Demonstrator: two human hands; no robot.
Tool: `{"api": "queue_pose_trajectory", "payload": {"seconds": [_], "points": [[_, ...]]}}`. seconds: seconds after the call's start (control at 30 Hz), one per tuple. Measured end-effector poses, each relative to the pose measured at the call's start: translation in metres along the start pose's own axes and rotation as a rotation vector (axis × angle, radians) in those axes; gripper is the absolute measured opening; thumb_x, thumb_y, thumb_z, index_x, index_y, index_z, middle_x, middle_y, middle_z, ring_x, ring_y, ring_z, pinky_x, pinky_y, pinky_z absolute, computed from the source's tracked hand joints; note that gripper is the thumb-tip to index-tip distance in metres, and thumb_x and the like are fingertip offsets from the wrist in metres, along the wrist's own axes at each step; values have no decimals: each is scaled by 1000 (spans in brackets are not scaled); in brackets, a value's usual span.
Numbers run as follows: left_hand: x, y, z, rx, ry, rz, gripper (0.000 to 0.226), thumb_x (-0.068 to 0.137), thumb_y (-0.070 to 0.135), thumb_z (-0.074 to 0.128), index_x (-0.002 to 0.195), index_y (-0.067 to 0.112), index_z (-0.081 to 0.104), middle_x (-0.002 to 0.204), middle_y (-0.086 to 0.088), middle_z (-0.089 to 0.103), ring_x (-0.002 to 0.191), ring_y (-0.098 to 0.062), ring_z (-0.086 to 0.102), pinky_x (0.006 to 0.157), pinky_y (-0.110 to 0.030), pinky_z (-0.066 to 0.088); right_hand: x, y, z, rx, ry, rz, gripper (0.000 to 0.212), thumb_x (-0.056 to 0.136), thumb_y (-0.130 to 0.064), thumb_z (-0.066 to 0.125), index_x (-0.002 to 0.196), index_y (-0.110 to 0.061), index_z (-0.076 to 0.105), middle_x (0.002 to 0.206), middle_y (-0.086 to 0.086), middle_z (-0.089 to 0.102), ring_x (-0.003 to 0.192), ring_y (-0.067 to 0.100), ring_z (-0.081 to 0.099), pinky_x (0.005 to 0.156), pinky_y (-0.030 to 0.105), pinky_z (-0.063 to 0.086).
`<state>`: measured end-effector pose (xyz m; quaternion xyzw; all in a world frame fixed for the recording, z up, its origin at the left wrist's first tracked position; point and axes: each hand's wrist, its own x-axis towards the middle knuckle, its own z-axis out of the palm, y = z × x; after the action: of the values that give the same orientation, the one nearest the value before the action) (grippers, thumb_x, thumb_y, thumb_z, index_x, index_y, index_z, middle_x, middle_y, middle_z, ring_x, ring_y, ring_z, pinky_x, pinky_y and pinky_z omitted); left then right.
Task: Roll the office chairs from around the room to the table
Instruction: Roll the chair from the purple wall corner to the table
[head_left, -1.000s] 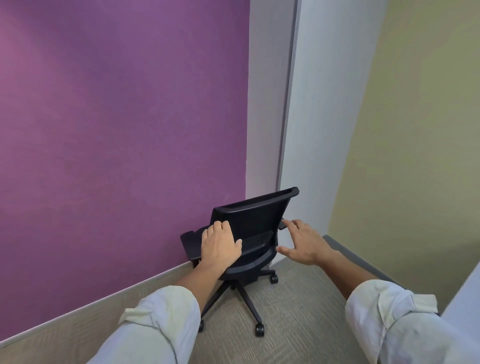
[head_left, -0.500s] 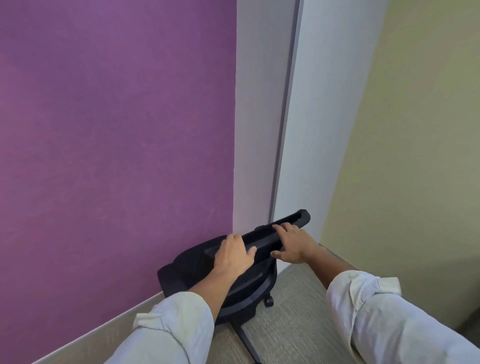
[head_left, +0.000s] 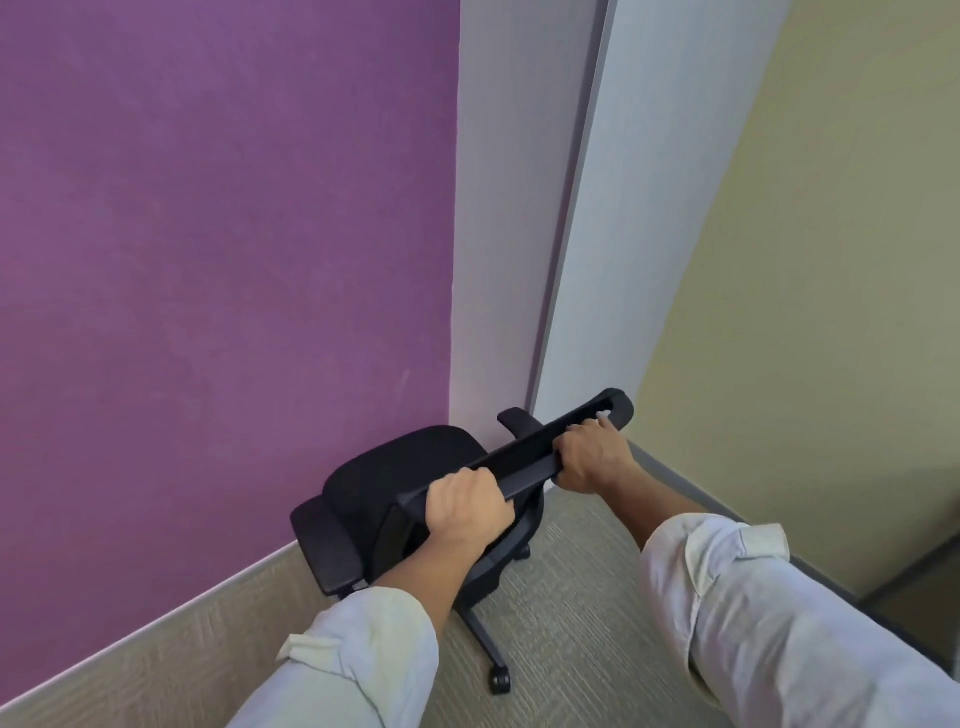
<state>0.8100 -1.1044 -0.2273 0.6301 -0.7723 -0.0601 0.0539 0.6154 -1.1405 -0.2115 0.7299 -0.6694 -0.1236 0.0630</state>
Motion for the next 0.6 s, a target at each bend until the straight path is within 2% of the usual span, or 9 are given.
{"api": "queue_pose_trajectory", "payload": {"seconds": [0.07, 0.17, 0.27, 0.43, 0.53, 0.6], "points": [[-6, -7, 0, 26, -6, 6, 29, 87, 46, 59, 90, 18, 66, 87, -2, 68, 82, -25, 66, 67, -33, 41, -4, -5, 2, 34, 14, -15, 21, 78, -38, 57, 91, -28, 69, 95, -1, 70, 100, 27, 61, 100, 41, 37], [-21, -23, -1, 43, -16, 30, 25, 86, 43, 59, 91, 19, 65, 81, 0, 63, 78, -24, 64, 66, -32, 41, -19, -14, -2, 97, -39, -52, 18, 78, -34, 60, 89, -24, 69, 86, 1, 69, 90, 27, 64, 79, 32, 42], [-42, -39, -2, 68, -25, 68, 27, 85, 43, 57, 93, 19, 67, 85, -1, 67, 80, -26, 66, 67, -33, 44, -38, -16, -8, 148, -119, -116, 15, 74, -35, 60, 81, -22, 64, 74, -1, 61, 79, 28, 64, 69, 31, 46], [-91, -55, -6, 114, -39, 123, 29, 85, 44, 56, 91, 19, 68, 84, -1, 69, 77, -25, 66, 65, -33, 45, -79, -18, -7, 73, -204, -323, 23, 71, -43, 60, 85, -24, 58, 77, 0, 62, 70, 26, 57, 64, 31, 44], [-123, -53, -9, 113, -40, 134, 28, 84, 43, 55, 87, 19, 68, 82, -1, 68, 75, -25, 65, 64, -32, 42, -104, -7, -3, 120, -242, -316, 32, 70, -49, 55, 92, -25, 61, 85, 1, 69, 79, 26, 64, 72, 36, 54], [-145, -47, -10, 119, -39, 135, 28, 84, 43, 55, 87, 19, 69, 82, -1, 68, 75, -25, 65, 63, -32, 41, -125, 3, 2, 141, -245, -263, 35, 69, -50, 54, 89, -23, 66, 82, -2, 71, 80, 24, 67, 76, 36, 57]]}}
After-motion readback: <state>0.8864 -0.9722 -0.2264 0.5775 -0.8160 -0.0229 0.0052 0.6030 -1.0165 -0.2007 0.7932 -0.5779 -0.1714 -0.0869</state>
